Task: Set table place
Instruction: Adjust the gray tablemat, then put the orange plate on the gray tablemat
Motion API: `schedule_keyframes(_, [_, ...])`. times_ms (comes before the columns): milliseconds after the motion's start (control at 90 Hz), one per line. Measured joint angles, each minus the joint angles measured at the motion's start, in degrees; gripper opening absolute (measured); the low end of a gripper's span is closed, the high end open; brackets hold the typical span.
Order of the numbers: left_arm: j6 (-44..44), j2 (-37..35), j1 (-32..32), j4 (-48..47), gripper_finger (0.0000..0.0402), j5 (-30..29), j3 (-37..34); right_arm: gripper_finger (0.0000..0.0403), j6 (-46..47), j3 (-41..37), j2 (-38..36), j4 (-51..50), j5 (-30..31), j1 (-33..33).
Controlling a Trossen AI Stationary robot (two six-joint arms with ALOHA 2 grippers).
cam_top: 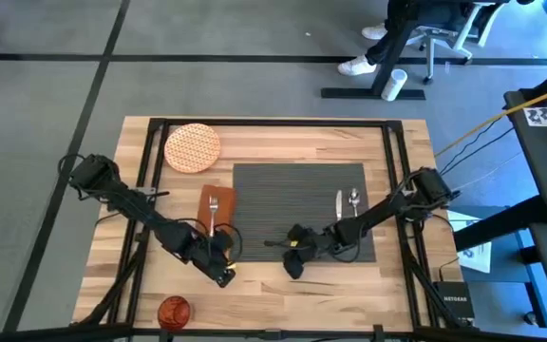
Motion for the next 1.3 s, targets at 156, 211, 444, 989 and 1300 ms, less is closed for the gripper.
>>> schedule_keyframes(156, [6.96,-0.91,2.60,-4.72,0.0000,-1.20,5.00,0.0000,-4.07,4.23,0.00,-0.33,-1.44,0.00])
schedule_keyframes(211, [9.76,-1.70,4.02,-9.34,0.0000,-1.84,7.15,0.0000,-6.07,6.39,0.00,-0.60,-3.00,0.00])
schedule_keyframes(444, [22.29,-3.94,14.08,-41.57,0.0000,-5.91,15.30,0.0000,-17.16,21.19,0.00,-21.53,-1.01,0.00])
schedule_keyframes(989, [33.25,-3.86,33.97,-46.62,0.0000,-11.74,12.90,0.0000,-35.04,51.11,-2.40,-63.99,13.26,-9.19])
schedule_keyframes(1300, [45.19,-3.84,39.31,-41.19,0.0000,-8.77,12.83,0.0000,-37.23,52.41,-12.67,-70.31,17.68,-12.19])
